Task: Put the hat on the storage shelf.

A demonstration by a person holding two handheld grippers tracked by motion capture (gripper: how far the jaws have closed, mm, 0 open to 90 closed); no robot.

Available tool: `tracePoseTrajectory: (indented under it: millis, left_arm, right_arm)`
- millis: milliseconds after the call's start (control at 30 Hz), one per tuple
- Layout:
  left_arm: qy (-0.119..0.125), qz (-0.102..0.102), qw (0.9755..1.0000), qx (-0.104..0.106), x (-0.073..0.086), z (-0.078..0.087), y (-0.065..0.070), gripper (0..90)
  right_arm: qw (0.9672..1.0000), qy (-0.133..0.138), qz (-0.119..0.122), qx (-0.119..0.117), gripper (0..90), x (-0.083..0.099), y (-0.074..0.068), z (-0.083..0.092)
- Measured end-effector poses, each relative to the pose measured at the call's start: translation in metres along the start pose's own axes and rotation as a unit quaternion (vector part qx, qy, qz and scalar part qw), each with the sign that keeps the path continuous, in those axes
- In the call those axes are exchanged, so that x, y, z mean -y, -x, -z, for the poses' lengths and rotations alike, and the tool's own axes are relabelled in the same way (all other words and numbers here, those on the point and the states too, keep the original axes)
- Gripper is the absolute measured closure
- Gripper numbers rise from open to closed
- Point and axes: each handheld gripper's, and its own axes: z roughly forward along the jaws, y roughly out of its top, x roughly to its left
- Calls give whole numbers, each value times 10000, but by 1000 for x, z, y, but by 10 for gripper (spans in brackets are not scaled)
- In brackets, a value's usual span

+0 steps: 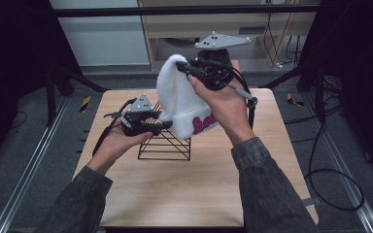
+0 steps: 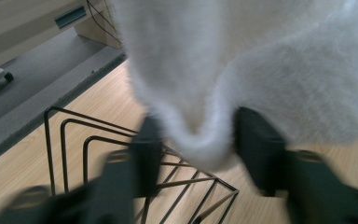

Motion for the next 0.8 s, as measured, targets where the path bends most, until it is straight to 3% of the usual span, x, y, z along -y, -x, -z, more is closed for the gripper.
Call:
tracePoseTrajectory:
  millis: [100,167,400,533,800]
  left_arm:
    - [1,38,10000,81,0,1,-2,774]
    - [21,89,9999,82,-1,3,-3,819]
    - [253,147,9986,-443,-3,22,-9,830]
    - [291,58,9972,-692,-4,33,-11,833]
    - [418,145,9946,-943,-4,54,-16,838]
  right_arm:
    - [10000,-9,16,25,834,0,1,0]
    - [10000,-10,27,50,833,0,3,1]
    - [9998,6,43,181,833,2,11,5]
    - [9996,2,20,283,832,4,16,5]
    - [9991,-93,-47,413,832,7,21,-4]
